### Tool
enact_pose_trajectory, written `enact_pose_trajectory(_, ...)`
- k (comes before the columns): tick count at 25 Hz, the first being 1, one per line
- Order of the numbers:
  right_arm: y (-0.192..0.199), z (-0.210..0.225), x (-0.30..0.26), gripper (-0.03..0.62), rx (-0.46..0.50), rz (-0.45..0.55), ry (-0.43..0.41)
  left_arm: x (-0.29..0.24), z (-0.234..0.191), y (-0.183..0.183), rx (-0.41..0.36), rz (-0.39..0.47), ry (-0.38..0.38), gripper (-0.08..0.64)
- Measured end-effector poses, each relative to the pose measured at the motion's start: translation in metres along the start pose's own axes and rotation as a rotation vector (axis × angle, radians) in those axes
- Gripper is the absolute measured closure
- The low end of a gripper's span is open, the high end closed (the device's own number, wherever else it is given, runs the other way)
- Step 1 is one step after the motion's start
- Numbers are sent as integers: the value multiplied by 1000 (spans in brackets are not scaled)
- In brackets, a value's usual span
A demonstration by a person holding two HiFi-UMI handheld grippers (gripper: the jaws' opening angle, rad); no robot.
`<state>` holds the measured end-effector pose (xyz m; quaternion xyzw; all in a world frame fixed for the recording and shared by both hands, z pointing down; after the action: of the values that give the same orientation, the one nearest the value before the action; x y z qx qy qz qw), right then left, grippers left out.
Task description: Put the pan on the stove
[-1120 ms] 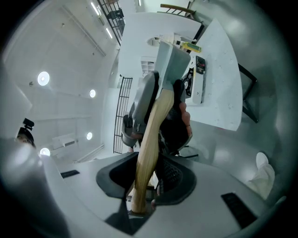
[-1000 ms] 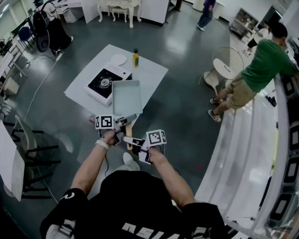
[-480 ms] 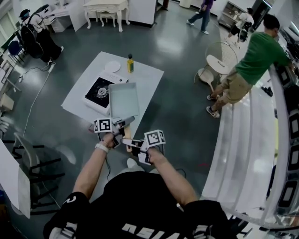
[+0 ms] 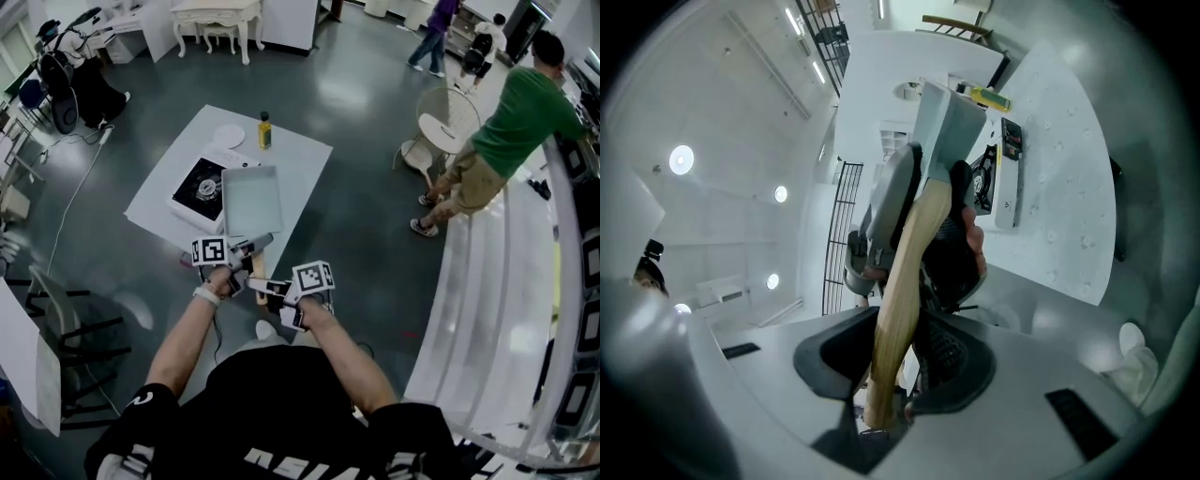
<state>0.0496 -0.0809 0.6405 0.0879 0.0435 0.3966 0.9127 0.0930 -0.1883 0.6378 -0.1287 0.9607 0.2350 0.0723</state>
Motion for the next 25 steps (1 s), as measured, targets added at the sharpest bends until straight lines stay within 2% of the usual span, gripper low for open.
enact_pose_trajectory(3, -6, 4, 6, 494, -16, -23, 16, -6, -1, -3, 6, 5, -16, 379)
enact_pose_trajectory(6, -18, 4, 9, 494, -16, -49, 7, -15, 2, -11, 38, 28, 8, 379)
enact_pose_trajectory(10, -43, 2, 20, 494, -12, -93, 2, -34, 13, -29, 44, 75, 60, 379)
enact_pose_trajectory(13, -65, 2, 26, 494, -10, -125, -14, -45, 11, -46, 34, 97, 14, 379)
enact_pose_trajectory(14, -73, 1, 28, 494, -10, -135, -20, -50, 14, -51, 46, 107, 18, 379)
enact_pose_trajectory(16, -88, -1, 33, 494, -4, -156, -33, -58, 13, -60, 72, 126, -23, 379)
enact_pose_trajectory(18, -101, -2, 39, 494, -4, -176, -40, -68, 15, -69, 86, 153, -15, 379)
enact_pose_trajectory(19, -107, -2, 41, 494, -7, -186, -39, -72, 17, -74, 81, 164, -9, 379)
enact_pose_trajectory(21, -117, -3, 44, 494, 3, -209, -49, -73, 12, -84, 34, 177, -74, 379)
enact_pose_trajectory(22, -123, -5, 44, 494, 24, -220, -78, -75, 12, -87, 34, 186, -86, 379)
enact_pose_trajectory(24, -138, -11, 45, 494, 63, -242, -158, -89, 19, -93, 73, 208, -35, 379)
enact_pose_trajectory(25, -144, -8, 50, 494, 51, -250, -145, -98, 22, -97, 84, 220, -9, 379)
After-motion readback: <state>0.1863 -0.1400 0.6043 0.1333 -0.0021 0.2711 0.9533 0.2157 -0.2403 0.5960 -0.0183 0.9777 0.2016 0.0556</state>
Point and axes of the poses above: the fingertips, and each gripper's own axes: x backward along the fingers, z to its right, y out of its underside, the point moved 4 cm from there along x, backward along the fingers, and after that the axes turned 6 degrees about -y, right-handed, at the moved point
